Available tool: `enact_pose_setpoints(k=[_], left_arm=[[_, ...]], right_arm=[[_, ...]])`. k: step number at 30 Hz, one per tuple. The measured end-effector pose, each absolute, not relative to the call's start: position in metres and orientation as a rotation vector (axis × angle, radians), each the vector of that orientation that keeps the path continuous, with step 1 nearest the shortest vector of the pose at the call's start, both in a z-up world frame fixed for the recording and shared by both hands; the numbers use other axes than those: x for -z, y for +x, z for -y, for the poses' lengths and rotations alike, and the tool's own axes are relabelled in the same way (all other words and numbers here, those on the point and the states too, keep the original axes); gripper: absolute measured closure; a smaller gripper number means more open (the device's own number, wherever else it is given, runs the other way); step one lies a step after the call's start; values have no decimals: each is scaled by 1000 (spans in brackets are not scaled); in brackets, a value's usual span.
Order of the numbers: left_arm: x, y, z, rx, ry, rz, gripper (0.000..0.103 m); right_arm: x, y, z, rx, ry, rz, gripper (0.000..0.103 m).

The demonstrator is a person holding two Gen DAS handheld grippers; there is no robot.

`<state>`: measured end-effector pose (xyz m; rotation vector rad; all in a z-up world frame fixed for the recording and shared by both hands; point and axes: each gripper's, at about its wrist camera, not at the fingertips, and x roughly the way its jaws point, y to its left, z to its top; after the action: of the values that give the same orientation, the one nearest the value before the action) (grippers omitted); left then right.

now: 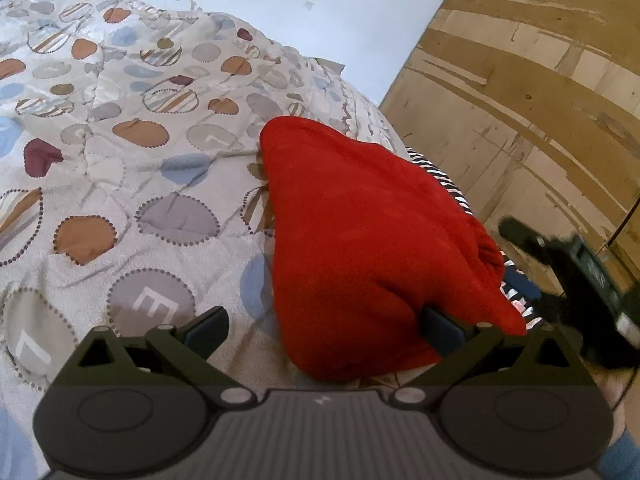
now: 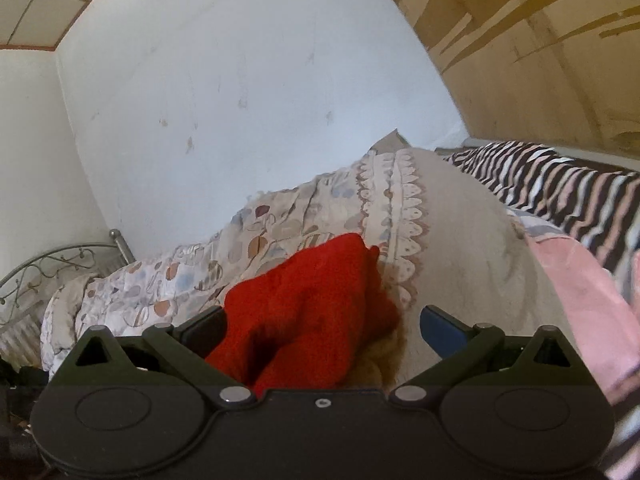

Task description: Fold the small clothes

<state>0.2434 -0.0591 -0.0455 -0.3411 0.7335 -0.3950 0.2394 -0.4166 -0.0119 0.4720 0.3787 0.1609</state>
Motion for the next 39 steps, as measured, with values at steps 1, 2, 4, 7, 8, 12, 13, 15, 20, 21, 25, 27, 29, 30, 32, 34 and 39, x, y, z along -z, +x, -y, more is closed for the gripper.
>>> enact_pose_setpoints(k=[1, 2, 4, 7, 8, 12, 13, 15, 20, 21, 25, 27, 29, 30, 32, 34, 39], left_arm=[[46, 243, 60, 394, -339, -734, 0], [46, 243, 59, 395, -340, -734, 0], [46, 243, 59, 396, -343, -735, 0], [47, 242, 59, 397, -349, -736, 0], [47, 242, 58, 398, -350, -737, 0], [48, 242, 61, 405, -344, -744, 0], [48, 242, 62, 406, -339, -746, 0], [49, 242, 64, 407, -335, -752, 0], [55, 243, 66, 404, -330, -776, 0], [56, 242, 66, 405, -331, -782, 0], [55, 239, 65, 407, -329, -786, 0], [51, 235, 64, 414, -318, -793, 1], [44, 227, 63, 417, -275, -807, 1], [41, 222, 62, 418, -260, -804, 1], [33, 211, 57, 434, -263, -792, 1], [26, 204, 50, 460, -288, -776, 1], [9, 219, 37, 464, -395, -680, 1]], right_arm=[[11, 249, 417, -173, 478, -394, 1], [11, 258, 417, -180, 482, -406, 1], [11, 275, 417, -195, 483, -423, 1], [21, 301, 416, -203, 497, -479, 1], [26, 308, 416, -192, 495, -493, 1], [59, 314, 413, -202, 433, -508, 0], [63, 313, 417, -210, 463, -496, 0], [64, 312, 420, -219, 488, -493, 1], [64, 312, 419, -220, 487, -492, 0], [65, 311, 419, -220, 487, -491, 0], [64, 311, 419, -219, 486, -491, 0], [65, 311, 419, -219, 485, -492, 0], [64, 311, 419, -220, 489, -490, 0], [63, 312, 420, -221, 491, -488, 0], [64, 311, 420, -223, 496, -483, 0], [64, 310, 422, -225, 500, -478, 0], [65, 310, 422, -226, 503, -474, 0]])
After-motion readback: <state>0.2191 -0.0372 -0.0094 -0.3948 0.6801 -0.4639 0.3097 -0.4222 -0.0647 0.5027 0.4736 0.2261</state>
